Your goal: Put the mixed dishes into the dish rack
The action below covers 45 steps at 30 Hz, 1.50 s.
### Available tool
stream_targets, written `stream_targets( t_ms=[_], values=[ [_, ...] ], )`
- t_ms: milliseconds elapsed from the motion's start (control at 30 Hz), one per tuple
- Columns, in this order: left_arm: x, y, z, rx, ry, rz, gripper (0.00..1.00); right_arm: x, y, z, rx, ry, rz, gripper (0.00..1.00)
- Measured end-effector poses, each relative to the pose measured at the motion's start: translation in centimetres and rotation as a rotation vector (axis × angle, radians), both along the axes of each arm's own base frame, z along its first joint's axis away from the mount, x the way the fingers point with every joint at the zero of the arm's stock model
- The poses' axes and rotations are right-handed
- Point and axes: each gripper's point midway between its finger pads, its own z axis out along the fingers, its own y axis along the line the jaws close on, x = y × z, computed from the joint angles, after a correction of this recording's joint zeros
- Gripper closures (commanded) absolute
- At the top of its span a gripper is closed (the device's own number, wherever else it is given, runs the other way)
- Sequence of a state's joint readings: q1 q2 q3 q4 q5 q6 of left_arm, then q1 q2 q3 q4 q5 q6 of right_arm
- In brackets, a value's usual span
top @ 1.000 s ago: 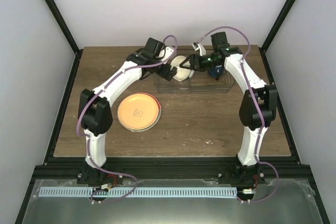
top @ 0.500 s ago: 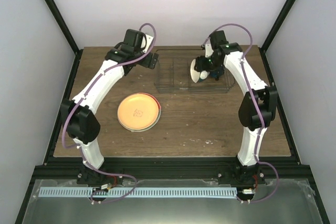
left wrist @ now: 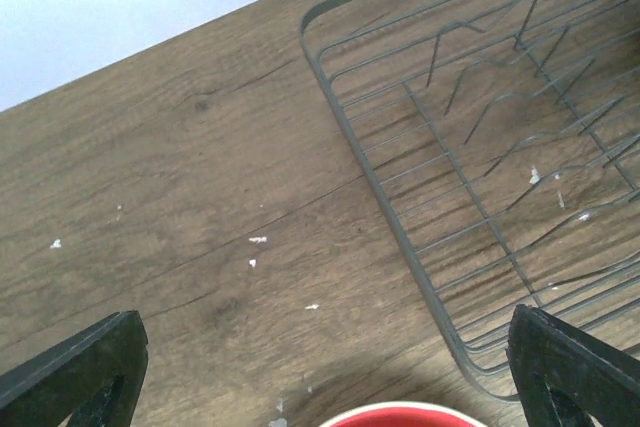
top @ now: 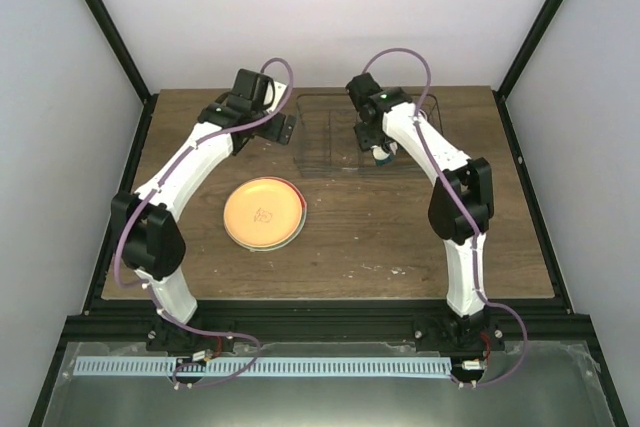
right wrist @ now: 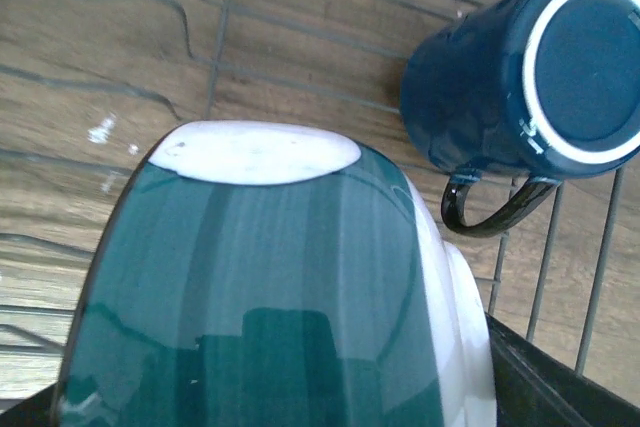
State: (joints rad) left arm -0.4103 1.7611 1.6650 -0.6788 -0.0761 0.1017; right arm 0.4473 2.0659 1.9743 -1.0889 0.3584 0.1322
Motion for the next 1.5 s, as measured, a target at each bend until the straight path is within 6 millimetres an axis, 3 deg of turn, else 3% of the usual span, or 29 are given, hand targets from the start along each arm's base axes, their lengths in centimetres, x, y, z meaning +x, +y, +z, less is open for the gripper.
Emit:
stream_targets(
  t_ms=[133,300,467,733,1100,1333,1500],
  values=[
    [-0.1,1.4,-0.1,-0.021,0.008,0.038,0.00,0.0,-0.6,-1.8,-0.095,0.025,-0.012,0.73],
    [-0.2,2.8,0.9,-0.040,-0.019,0.082,0.00,0.4,-2.1,-1.6,-0.180,0.005,-0.035,0.73],
    [-0.2,2.9,1.6,-0.053,-0.042,0.086,0.00,0.7,-3.1,-1.7,-0.245,-0.003,-0.049,0.72],
    [-0.2,2.8,1.2,-0.053,-0.036,0.086,0.00,1.0,-3.9,-4.3,-0.329,0.031,-0.049,0.72],
    [-0.3,2.7,1.2,-0.060,-0.033,0.078,0.00,1.2,-5.7,-5.7,-0.478,0.003,-0.085,0.66],
    [-0.3,2.7,1.2,-0.059,-0.033,0.076,0.00,1.7,-6.5,-6.0,-0.577,-0.033,-0.105,0.56],
    [-0.3,2.7,1.2,-0.058,-0.034,0.075,0.00,1.7,-6.6,-6.1,-0.583,-0.027,-0.101,0.33]
  ],
)
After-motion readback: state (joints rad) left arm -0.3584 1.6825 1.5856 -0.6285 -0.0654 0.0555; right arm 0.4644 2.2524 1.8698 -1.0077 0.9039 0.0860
